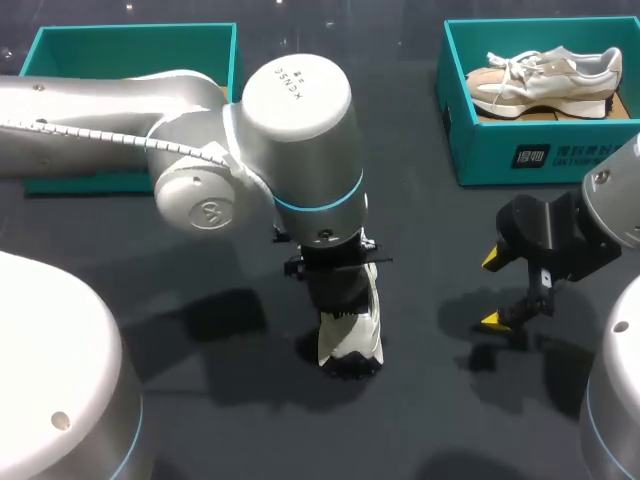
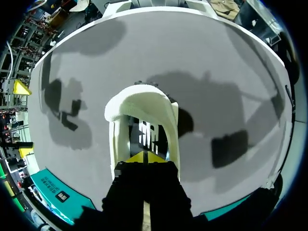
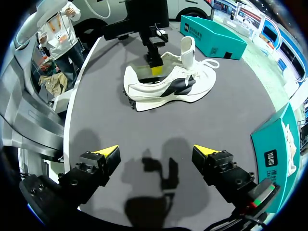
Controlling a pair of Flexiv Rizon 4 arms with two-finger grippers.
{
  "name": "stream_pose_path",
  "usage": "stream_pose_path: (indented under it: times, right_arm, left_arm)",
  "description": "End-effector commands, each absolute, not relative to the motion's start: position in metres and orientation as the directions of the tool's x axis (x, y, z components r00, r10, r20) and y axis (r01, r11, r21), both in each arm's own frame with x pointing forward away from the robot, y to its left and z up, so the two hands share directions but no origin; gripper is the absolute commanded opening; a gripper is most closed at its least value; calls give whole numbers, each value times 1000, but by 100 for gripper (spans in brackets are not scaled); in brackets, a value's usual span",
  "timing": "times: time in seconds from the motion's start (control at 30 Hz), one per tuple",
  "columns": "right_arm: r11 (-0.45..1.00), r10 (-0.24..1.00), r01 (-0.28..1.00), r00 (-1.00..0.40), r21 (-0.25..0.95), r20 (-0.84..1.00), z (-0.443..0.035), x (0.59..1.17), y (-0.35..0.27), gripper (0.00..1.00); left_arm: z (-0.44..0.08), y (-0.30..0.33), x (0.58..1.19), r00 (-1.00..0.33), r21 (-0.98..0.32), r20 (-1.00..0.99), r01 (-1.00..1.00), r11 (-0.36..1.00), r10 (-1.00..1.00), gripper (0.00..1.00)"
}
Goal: Take the shoe out of the shoebox, open the shoe tongue, remove and reinsert the insole, then place the shoe into the shoebox
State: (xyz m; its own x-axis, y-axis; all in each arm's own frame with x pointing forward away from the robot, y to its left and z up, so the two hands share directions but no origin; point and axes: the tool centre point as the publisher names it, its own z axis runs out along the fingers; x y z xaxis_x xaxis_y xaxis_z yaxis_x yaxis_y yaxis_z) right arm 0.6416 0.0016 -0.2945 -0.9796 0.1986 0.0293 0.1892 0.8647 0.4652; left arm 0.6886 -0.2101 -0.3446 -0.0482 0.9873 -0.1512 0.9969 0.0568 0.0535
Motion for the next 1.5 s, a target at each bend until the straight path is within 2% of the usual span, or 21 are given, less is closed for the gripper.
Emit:
stream_pose_path:
  times: [0.03, 0.07, 0.1, 0.4, 0.53, 0.63, 0.67, 1.5]
  right_arm:
    - [865, 200, 189, -979, 464, 26, -295, 640, 2, 100]
    - [865, 200, 189, -979, 464, 26, -295, 640, 2, 100]
    - [865, 200, 189, -979, 464, 26, -295, 640, 2, 100]
    - [865, 200, 189, -979, 464, 26, -295, 640, 2, 100]
    - [865, 200, 189, -979, 464, 26, -295, 640, 2, 100]
    - [865, 200, 189, -979, 464, 26, -295, 640, 2, 100]
    - [865, 200, 189, -979, 464, 26, -295, 640, 2, 100]
    - [865, 200, 189, -979, 464, 26, -295, 640, 2, 100]
  left_arm:
    - [-350, -218, 695, -70, 66, -127, 995, 79, 989, 20]
    - [-350, -217, 696, -73, 62, -128, 995, 81, 989, 29]
    - [-350, -217, 698, -80, 62, -127, 994, 88, 989, 34]
    - [-353, -215, 711, -108, 55, -104, 992, 114, 989, 38]
    - [-352, -214, 713, -109, 49, -98, 992, 114, 989, 49]
    - [-349, -212, 712, -99, 39, -92, 994, 103, 991, 84]
    - [-348, -212, 711, -93, 36, -92, 995, 97, 991, 100]
    - [-338, -211, 728, -59, -105, -109, 993, 48, 992, 100]
